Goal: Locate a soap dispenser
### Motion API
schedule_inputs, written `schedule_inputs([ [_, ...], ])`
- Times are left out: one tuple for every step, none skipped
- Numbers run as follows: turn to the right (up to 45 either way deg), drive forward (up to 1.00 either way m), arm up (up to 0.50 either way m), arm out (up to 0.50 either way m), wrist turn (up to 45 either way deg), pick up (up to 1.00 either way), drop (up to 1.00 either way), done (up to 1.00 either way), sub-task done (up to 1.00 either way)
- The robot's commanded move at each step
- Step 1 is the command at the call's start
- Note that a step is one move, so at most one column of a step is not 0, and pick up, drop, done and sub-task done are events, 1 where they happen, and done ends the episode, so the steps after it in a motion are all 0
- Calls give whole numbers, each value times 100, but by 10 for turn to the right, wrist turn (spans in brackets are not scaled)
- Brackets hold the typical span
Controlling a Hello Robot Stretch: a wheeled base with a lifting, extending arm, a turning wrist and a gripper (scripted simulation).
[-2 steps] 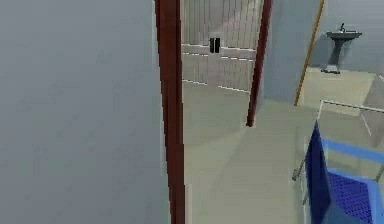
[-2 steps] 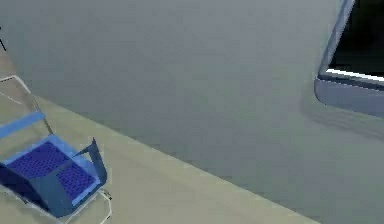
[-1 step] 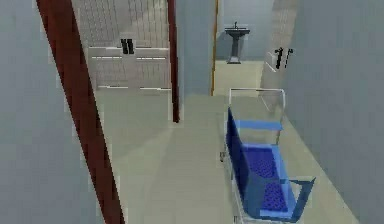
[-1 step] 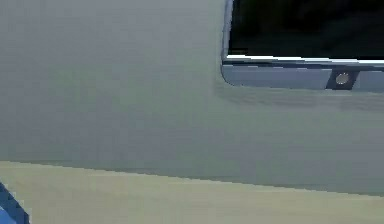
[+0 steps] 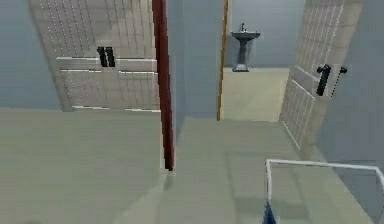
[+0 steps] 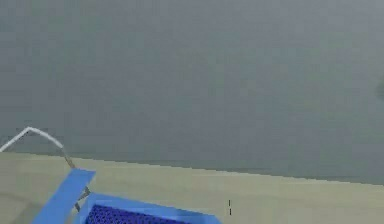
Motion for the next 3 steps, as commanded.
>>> schedule_inputs([
  [30, 0, 0, 0, 0, 0, 0, 0, 0],
  [0, 80, 0, 0, 0, 0, 0, 0, 0],
  [150, 0, 0, 0, 0, 0, 0, 0, 0],
])
